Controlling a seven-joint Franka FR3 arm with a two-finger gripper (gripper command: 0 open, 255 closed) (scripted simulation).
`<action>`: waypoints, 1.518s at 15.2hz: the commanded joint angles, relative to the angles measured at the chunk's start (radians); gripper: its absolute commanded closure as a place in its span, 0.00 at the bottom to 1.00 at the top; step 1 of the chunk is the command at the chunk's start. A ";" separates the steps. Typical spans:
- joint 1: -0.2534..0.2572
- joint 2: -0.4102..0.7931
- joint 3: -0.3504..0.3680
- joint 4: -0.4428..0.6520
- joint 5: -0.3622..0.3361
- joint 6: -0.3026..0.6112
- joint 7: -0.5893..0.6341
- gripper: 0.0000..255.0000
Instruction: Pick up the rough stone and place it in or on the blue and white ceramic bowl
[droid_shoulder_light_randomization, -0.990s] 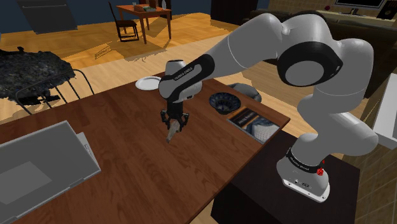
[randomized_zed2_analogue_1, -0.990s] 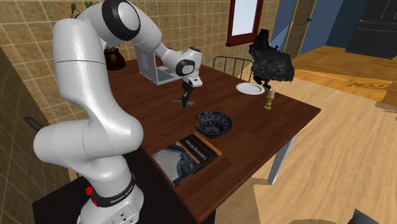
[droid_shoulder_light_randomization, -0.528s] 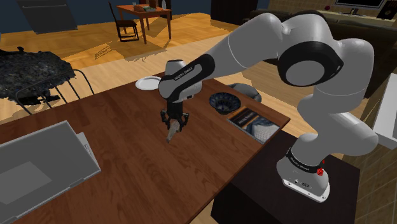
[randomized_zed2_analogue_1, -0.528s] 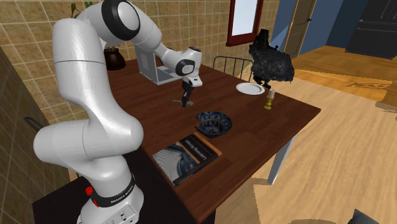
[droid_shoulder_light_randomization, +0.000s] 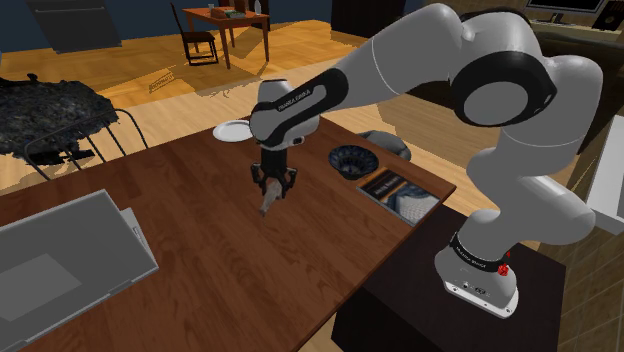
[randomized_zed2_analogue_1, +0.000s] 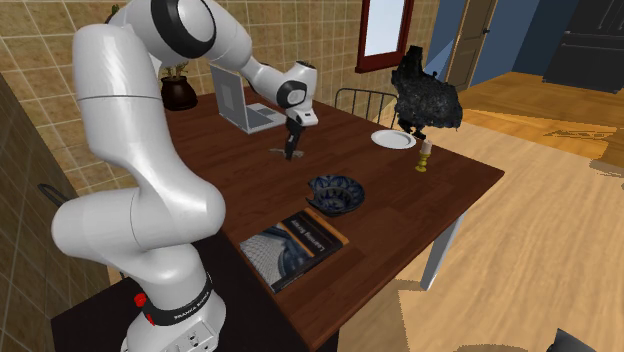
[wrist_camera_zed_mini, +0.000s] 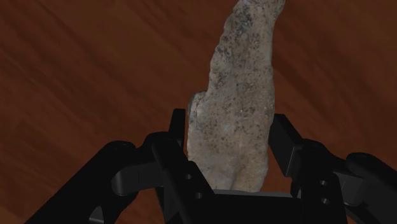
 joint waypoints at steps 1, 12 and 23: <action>0.008 0.018 -0.009 0.003 -0.017 -0.015 0.014 1.00; 0.037 0.104 -0.050 0.047 -0.102 -0.115 0.084 1.00; 0.050 0.230 -0.102 0.003 -0.200 -0.166 0.097 1.00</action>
